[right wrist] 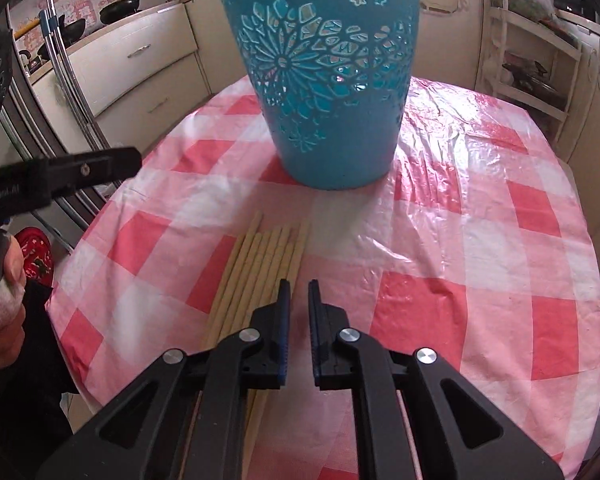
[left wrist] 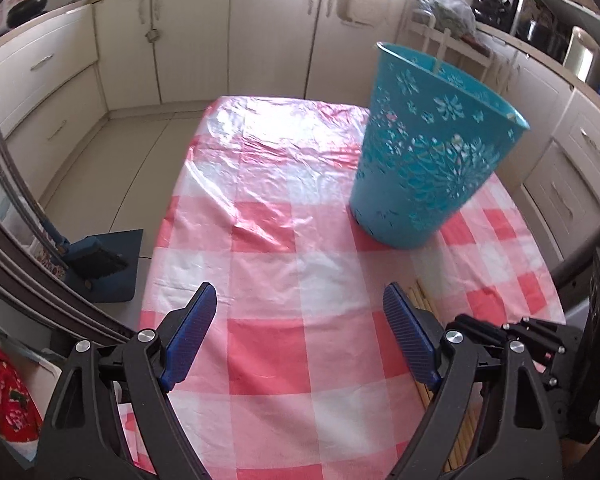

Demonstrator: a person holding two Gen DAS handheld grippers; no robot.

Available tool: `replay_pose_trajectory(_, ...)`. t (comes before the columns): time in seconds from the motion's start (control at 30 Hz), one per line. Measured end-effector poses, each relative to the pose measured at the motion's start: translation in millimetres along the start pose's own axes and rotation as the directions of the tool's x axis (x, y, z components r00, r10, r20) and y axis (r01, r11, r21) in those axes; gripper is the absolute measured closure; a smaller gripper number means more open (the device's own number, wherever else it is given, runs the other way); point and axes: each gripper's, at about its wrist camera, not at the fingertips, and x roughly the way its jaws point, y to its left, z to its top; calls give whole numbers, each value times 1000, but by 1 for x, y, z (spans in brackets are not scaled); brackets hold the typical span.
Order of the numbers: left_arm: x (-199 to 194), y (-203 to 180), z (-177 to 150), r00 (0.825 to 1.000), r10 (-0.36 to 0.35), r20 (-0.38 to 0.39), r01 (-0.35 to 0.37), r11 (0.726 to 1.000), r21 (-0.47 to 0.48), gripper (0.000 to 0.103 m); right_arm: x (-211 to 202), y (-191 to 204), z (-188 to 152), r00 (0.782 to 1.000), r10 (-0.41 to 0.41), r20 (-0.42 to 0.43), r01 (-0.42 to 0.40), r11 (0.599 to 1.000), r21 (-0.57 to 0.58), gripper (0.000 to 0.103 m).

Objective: Organize utensils
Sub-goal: 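Open the right gripper to drop the stick into the basket, then bring both tools back down to the remaining wooden sticks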

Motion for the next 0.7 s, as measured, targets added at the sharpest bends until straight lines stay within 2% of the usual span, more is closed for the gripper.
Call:
replay_pose_trajectory(0.2, 5, -15, -6, 1000, 24, -14, -23, 997, 71, 21, 0, -3, -3, 999, 35, 7, -35, 999, 19, 94)
replay_pose_trajectory(0.5, 11, -13, -4, 999, 35, -30, -33, 997, 76, 20, -1, -3, -1, 997, 69, 26, -69, 997, 29, 93)
replay_pose_trajectory(0.7, 19, -18, -9, 997, 41, -67, -33, 994, 107, 20, 0, 2, 0, 998, 62, 24, -62, 998, 4, 93)
